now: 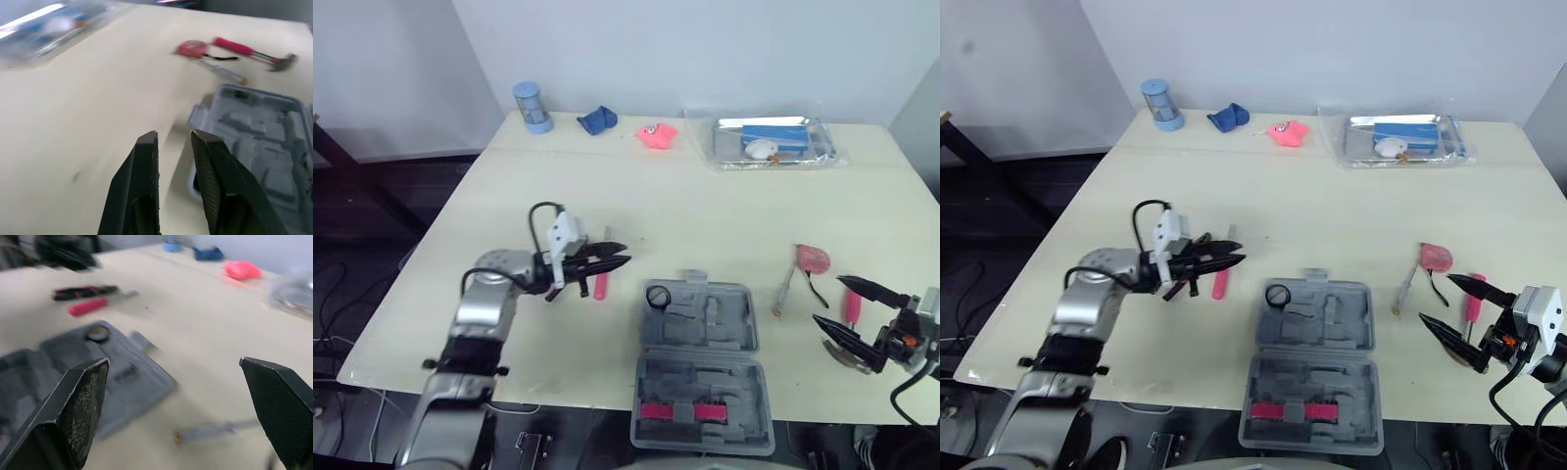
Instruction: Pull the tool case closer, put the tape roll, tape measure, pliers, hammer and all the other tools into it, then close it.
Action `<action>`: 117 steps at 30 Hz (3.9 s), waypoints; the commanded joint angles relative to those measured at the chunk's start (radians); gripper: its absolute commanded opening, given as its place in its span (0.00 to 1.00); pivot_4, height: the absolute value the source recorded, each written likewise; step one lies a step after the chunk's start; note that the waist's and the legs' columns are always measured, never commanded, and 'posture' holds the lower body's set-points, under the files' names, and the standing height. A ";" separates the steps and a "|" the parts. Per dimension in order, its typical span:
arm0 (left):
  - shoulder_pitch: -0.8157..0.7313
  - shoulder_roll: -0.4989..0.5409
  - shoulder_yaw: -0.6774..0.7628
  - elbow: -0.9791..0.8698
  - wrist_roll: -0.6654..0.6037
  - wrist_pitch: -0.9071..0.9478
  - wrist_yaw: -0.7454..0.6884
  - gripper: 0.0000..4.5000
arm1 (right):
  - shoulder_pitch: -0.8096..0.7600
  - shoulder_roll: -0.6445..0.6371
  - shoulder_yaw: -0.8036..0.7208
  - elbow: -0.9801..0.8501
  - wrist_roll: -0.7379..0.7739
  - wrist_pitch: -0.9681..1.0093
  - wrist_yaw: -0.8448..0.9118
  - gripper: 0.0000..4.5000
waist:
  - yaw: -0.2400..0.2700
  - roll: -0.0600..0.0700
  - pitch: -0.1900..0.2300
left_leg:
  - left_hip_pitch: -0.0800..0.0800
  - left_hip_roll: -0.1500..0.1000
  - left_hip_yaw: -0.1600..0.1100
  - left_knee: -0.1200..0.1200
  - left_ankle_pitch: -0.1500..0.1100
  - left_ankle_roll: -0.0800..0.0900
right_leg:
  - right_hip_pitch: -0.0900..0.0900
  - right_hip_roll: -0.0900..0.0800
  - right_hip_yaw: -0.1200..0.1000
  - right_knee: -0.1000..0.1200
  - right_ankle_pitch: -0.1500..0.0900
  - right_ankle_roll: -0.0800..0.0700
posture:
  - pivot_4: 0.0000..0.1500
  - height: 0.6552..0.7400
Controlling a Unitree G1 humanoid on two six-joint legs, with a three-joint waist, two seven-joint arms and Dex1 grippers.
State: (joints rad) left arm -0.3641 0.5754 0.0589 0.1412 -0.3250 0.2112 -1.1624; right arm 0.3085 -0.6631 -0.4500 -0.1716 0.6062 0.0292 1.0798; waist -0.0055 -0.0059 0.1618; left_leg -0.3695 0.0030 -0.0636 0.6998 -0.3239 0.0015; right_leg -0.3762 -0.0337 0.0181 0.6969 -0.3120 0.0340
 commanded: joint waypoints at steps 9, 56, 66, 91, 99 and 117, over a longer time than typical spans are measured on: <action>0.463 0.107 0.379 -0.181 -0.077 0.062 0.202 0.70 | 0.083 -0.024 -0.219 0.276 -0.062 -0.094 -0.037 1.00 | -0.007 0.001 0.000 | 0.003 0.000 0.003 -0.005 -0.001 0.001 | 0.000 -0.001 0.003 -0.001 0.000 0.000 | 1.00 1.00; 0.340 0.223 0.206 -0.438 -0.248 0.127 0.056 0.99 | -0.086 0.011 -0.043 -0.201 -0.129 0.563 -0.638 1.00 | -0.007 0.001 0.000 | 0.006 0.000 0.005 -0.014 0.000 0.000 | 0.000 -0.002 0.004 -0.004 0.000 -0.001 | 1.00 1.00; 0.183 0.266 0.124 -0.497 -0.316 0.212 -0.013 0.99 | -0.192 0.123 0.073 -0.056 -0.221 0.536 -0.725 1.00 | -0.012 0.002 0.001 | 0.006 0.000 0.006 -0.014 0.000 0.000 | -0.001 0.000 0.006 -0.004 0.000 -0.001 | 1.00 1.00; 0.103 0.271 0.091 -0.570 -0.360 0.266 -0.011 0.99 | -0.435 0.244 0.200 0.244 -0.351 0.425 -0.775 1.00 | -0.014 0.003 0.001 | 0.006 0.000 0.006 -0.014 0.002 -0.003 | -0.002 0.002 0.007 -0.003 0.000 -0.001 | 1.00 1.00; 0.107 0.268 0.087 -0.582 -0.361 0.265 -0.001 1.00 | -0.449 0.260 0.193 0.281 -0.354 0.427 -0.795 0.82 | -0.014 0.003 0.001 | 0.006 0.000 0.006 -0.014 0.002 -0.003 | -0.002 0.002 0.007 -0.003 0.000 -0.001 | 1.00 1.00; 0.116 0.260 0.086 -0.579 -0.358 0.248 -0.003 1.00 | -0.388 0.254 0.191 0.180 -0.343 0.464 -0.782 0.02 | -0.011 0.003 0.001 | 0.006 0.000 0.006 -0.014 0.001 -0.002 | -0.002 0.002 0.007 -0.003 0.000 -0.001 | 1.00 1.00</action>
State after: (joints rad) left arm -0.2450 0.8372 0.1429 -0.4149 -0.6711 0.4734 -1.1616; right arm -0.0931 -0.3992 -0.2488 0.0569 0.2558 0.4810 0.2956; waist -0.0169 -0.0031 0.1629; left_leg -0.3634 0.0030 -0.0580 0.6857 -0.3228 -0.0004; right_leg -0.3779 -0.0320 0.0251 0.6935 -0.3122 0.0330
